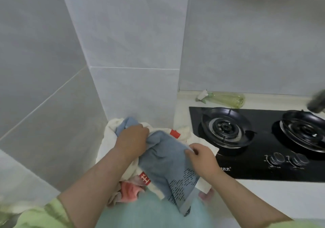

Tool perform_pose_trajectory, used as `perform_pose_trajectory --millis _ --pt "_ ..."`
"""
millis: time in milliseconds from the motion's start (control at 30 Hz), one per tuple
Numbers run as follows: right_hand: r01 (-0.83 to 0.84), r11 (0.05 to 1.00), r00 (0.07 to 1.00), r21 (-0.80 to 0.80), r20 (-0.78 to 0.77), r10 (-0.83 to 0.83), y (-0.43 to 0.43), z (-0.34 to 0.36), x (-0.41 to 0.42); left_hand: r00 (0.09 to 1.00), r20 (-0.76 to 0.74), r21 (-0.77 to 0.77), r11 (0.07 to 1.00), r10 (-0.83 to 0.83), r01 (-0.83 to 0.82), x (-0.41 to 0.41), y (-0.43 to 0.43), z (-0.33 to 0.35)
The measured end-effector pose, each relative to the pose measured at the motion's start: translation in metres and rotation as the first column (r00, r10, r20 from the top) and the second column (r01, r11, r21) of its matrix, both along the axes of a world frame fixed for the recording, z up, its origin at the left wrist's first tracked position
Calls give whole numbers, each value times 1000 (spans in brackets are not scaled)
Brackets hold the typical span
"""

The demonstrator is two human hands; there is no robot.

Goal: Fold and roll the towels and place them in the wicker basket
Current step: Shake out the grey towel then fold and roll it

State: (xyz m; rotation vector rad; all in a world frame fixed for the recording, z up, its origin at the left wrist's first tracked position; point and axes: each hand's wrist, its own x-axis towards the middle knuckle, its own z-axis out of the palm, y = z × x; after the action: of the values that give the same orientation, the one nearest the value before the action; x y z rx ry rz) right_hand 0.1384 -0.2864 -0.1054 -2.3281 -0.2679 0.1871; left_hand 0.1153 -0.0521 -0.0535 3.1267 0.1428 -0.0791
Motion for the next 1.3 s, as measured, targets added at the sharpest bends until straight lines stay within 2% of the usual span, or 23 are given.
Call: perform_pose_trajectory --millis 67,200,333,433,700,967,1033,1133,1300 --pt "16 996 999 91 39 -20 -2 15 -6 993 113 -41 999 21 -16 -10 0 4" --pt "-16 977 993 211 121 -10 -12 51 -24 919 358 -336 941 164 -37 -34 2 19" --pt "-23 965 982 260 187 -27 -24 92 -42 826 498 -434 900 266 -28 -62 3 51" --pt "-41 952 973 303 229 -31 -34 121 -59 757 587 -453 891 288 12 -86 -5 81" --pt "-120 930 945 346 326 0 -52 192 -116 694 632 -525 849 344 56 -154 -42 148" --pt "-180 900 922 398 386 14 -64 229 -160 627 682 -558 822 377 113 -219 -66 194" --pt "-173 892 931 417 365 10 -65 232 -165 622 679 -585 799 391 136 -228 -72 199" --pt "-118 881 973 459 230 10 -62 221 -162 623 676 -601 784 393 158 -230 -75 200" --pt "85 873 996 481 -55 -67 -50 169 -141 741 550 -633 771 385 69 -205 -59 157"
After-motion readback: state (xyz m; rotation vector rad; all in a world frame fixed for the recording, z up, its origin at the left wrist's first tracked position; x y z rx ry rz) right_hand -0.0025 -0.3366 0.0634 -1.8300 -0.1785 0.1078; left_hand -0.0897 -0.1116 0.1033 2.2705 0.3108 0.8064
